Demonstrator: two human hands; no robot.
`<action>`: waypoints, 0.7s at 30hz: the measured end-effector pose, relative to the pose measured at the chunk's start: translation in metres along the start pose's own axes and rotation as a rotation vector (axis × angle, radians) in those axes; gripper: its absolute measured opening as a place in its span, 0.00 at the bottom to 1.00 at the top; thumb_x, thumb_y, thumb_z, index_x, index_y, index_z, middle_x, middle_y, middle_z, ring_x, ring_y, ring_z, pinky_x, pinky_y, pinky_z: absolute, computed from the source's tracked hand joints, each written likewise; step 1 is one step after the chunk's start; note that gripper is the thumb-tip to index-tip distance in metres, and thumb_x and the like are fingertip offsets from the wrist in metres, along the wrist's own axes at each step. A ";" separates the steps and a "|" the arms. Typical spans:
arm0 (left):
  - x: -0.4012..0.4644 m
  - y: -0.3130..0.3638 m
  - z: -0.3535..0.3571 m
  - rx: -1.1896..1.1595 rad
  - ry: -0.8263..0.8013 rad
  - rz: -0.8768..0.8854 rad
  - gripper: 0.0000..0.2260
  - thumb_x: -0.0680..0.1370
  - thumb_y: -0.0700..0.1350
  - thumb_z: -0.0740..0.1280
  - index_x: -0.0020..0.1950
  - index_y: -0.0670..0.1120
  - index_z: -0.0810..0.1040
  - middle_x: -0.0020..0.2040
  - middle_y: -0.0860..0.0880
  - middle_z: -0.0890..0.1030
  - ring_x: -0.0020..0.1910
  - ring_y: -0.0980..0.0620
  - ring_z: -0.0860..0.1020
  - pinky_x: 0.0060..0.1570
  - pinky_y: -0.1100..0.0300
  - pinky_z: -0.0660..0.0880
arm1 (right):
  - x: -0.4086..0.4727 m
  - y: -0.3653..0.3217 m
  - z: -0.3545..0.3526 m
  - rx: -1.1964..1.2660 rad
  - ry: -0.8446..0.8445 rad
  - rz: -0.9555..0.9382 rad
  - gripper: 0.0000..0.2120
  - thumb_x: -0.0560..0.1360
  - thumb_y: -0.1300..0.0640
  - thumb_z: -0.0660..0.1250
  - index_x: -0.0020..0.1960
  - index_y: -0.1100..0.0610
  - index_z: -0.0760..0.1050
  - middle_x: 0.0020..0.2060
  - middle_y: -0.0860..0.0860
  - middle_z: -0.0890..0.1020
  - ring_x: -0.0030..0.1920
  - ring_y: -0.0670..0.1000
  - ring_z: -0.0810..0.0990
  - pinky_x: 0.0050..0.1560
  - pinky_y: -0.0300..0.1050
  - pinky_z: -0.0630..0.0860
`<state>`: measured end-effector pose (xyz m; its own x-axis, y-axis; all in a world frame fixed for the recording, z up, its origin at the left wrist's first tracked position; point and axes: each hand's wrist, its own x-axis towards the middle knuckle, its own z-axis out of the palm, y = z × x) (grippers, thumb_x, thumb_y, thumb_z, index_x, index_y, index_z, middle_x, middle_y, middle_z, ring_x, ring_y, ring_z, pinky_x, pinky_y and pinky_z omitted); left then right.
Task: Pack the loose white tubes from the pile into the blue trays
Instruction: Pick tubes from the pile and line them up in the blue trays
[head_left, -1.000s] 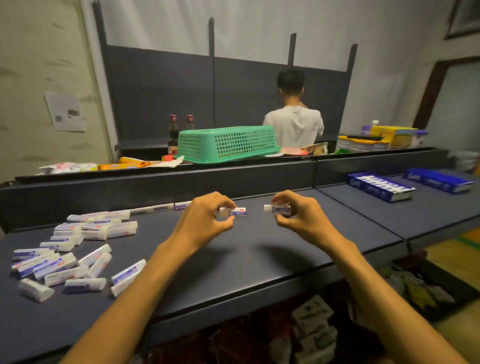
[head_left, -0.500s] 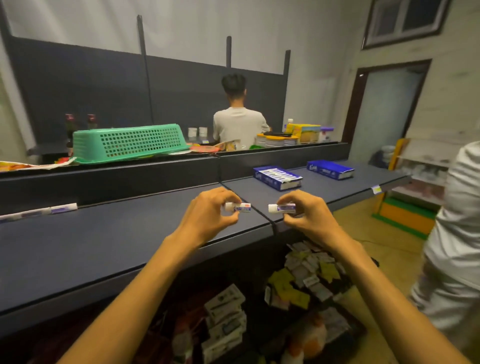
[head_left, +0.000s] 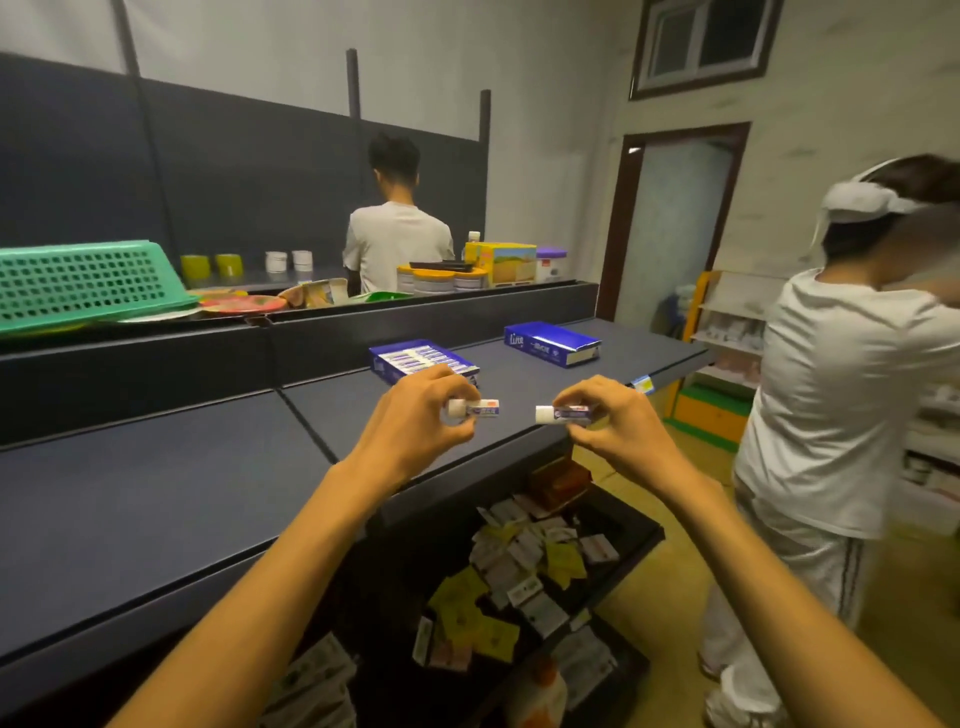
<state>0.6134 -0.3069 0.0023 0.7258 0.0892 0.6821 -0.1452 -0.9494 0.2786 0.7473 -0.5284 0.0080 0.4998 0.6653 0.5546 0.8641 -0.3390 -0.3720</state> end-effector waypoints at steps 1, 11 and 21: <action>0.013 -0.002 0.011 -0.006 -0.001 -0.002 0.11 0.71 0.45 0.75 0.52 0.48 0.81 0.52 0.50 0.80 0.46 0.55 0.76 0.46 0.55 0.80 | 0.008 0.013 -0.003 0.006 0.003 0.005 0.13 0.72 0.65 0.72 0.55 0.56 0.79 0.48 0.46 0.77 0.48 0.43 0.75 0.47 0.25 0.71; 0.123 -0.020 0.100 0.028 -0.027 -0.009 0.11 0.71 0.46 0.75 0.52 0.50 0.81 0.50 0.52 0.79 0.44 0.55 0.77 0.43 0.57 0.79 | 0.086 0.139 -0.019 0.024 0.011 0.032 0.14 0.73 0.61 0.72 0.57 0.54 0.79 0.53 0.45 0.76 0.52 0.40 0.72 0.41 0.27 0.72; 0.202 -0.031 0.190 0.115 -0.020 -0.069 0.11 0.71 0.47 0.74 0.52 0.50 0.80 0.52 0.52 0.79 0.47 0.57 0.76 0.45 0.55 0.79 | 0.163 0.266 -0.014 0.111 -0.024 -0.054 0.13 0.72 0.62 0.73 0.56 0.54 0.79 0.53 0.50 0.80 0.51 0.44 0.76 0.43 0.30 0.72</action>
<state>0.8921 -0.3170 0.0032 0.7447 0.1509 0.6501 -0.0171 -0.9695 0.2446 1.0591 -0.5194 0.0099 0.4497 0.6971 0.5585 0.8773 -0.2274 -0.4225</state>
